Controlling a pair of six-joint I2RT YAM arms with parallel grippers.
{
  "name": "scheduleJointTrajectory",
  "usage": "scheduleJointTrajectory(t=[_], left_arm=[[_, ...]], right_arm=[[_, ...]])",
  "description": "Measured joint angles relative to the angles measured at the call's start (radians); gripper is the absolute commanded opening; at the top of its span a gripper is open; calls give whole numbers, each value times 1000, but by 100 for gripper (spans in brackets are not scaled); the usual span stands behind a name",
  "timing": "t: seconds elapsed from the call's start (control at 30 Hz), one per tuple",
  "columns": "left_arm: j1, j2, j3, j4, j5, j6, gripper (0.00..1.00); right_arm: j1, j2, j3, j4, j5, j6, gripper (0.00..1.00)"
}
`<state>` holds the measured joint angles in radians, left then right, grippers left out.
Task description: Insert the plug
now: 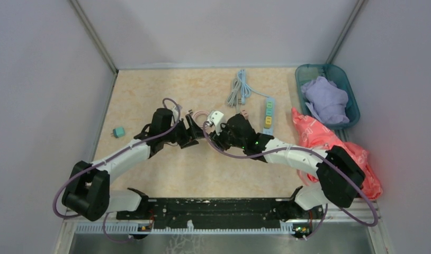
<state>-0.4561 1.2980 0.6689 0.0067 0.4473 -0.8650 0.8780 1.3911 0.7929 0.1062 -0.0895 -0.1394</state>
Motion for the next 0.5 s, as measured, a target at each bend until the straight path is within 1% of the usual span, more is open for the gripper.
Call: scheduleJointTrajectory(t=[0.13, 0.27, 0.5], left_arm=[[14, -10, -3, -6, -58, 2, 78], [27, -6, -15, -5, -83, -2, 77], [32, 89, -15, 41, -90, -13, 75]], right_arm=[[-15, 31, 72, -83, 37, -10, 0], [-31, 84, 146, -167, 67, -16, 0], [-63, 156, 223, -267, 98, -14, 0]])
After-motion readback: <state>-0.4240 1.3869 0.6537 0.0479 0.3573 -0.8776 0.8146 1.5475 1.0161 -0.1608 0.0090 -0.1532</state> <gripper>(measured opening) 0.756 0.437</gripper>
